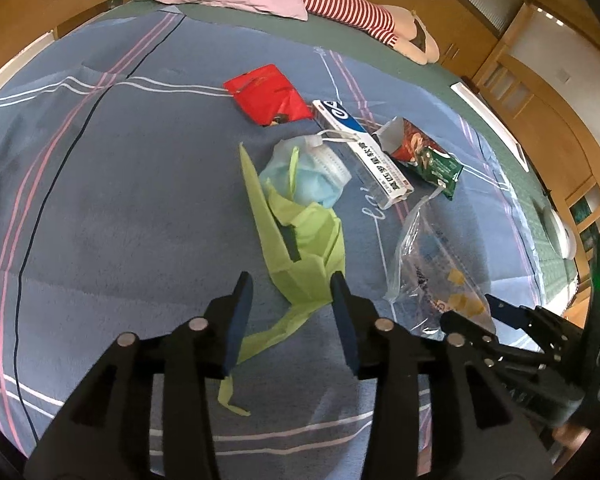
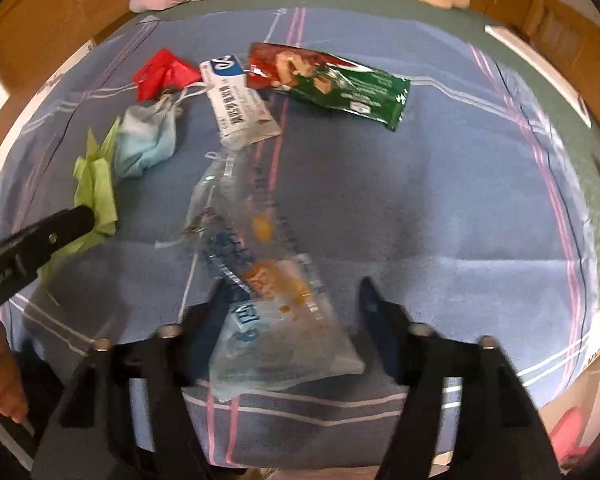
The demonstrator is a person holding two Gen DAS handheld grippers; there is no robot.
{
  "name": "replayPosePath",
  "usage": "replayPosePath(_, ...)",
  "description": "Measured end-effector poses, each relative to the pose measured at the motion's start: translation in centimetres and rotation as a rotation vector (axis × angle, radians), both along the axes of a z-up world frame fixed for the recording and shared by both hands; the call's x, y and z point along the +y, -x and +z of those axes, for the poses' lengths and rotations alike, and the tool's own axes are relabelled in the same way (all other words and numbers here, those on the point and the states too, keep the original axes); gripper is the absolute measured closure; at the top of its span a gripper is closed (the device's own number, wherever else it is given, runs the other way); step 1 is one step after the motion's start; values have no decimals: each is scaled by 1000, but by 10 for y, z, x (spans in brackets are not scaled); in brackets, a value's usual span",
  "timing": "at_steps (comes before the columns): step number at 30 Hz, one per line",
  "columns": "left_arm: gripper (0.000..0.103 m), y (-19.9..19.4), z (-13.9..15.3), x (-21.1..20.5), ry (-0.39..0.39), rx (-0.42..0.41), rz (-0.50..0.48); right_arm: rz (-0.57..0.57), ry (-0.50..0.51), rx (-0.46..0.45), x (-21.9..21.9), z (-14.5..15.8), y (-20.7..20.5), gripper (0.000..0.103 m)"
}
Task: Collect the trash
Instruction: 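Grasp the green paper crane with the left tool while the right tool grasps the clear plastic bag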
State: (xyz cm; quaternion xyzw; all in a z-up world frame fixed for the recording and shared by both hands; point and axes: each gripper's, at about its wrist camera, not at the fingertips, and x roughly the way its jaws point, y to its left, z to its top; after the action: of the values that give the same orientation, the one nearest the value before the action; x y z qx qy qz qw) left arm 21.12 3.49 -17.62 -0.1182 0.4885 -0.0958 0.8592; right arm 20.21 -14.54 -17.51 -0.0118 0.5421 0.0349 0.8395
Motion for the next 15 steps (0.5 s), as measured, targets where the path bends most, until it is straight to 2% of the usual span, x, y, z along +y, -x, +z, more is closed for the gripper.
replayPosePath(1,58,0,-1,0,1,2,2,8,-8,8,3,-1,1,63)
replayPosePath(3,48,-1,-2,1,8,8,10,13,-16,4,5,-1,3,70)
replayPosePath(4,44,-1,-2,1,10,11,14,16,-18,5,6,-1,5,91)
replayPosePath(5,39,-1,-3,2,16,14,17,16,-26,13,8,-1,6,92)
replayPosePath(9,39,-3,-6,-1,11,24,16,-40,-19,-11,7,9,21,92)
replayPosePath(10,42,-4,-7,-3,9,26,6,-50,-22,-25,8,11,24,92)
replayPosePath(12,58,-4,-7,-9,15,30,-35,-77,-43,-55,6,18,35,92)
replayPosePath(13,62,-3,-8,-12,16,31,-59,-96,-52,-68,5,21,40,92)
replayPosePath(15,76,-3,-9,-19,19,40,-103,-127,-60,-85,2,25,47,92)
